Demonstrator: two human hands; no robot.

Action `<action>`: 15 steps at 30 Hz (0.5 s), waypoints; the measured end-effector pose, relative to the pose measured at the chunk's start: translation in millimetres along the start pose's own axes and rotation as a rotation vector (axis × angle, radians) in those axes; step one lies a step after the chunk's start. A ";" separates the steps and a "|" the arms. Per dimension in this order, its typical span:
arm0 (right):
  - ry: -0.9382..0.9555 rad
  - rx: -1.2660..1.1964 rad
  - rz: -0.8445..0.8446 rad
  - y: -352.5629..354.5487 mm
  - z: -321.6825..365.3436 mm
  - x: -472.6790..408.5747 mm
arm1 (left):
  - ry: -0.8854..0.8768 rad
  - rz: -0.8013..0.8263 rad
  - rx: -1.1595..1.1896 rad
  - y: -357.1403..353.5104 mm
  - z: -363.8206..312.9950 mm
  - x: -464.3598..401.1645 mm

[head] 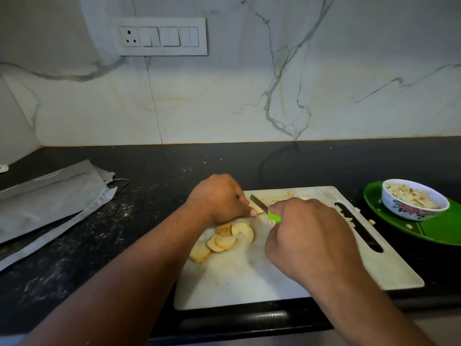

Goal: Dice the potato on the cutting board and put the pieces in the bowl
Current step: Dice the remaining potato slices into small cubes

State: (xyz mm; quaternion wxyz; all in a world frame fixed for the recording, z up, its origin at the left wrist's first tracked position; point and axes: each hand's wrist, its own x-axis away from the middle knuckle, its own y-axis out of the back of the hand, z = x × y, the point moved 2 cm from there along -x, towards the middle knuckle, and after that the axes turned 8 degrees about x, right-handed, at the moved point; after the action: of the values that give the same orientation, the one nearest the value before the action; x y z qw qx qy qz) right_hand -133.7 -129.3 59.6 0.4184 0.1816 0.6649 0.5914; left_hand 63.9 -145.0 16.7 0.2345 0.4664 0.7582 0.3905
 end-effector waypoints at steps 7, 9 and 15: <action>0.056 0.011 0.031 8.0 -10.0 26.9 | 0.003 0.022 0.015 -0.4 2.0 -3.7; 0.054 0.016 0.040 15.4 -13.5 32.4 | -0.015 0.042 0.004 0.9 2.5 -3.3; 0.014 0.010 -0.028 6.5 -6.0 3.7 | -0.082 0.074 -0.060 7.4 1.8 0.4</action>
State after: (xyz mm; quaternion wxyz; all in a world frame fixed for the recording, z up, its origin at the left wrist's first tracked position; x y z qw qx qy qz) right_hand -142.1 -128.8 64.2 0.4210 0.1701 0.6732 0.5836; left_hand 68.9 -142.0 21.6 0.2647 0.5025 0.7181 0.4022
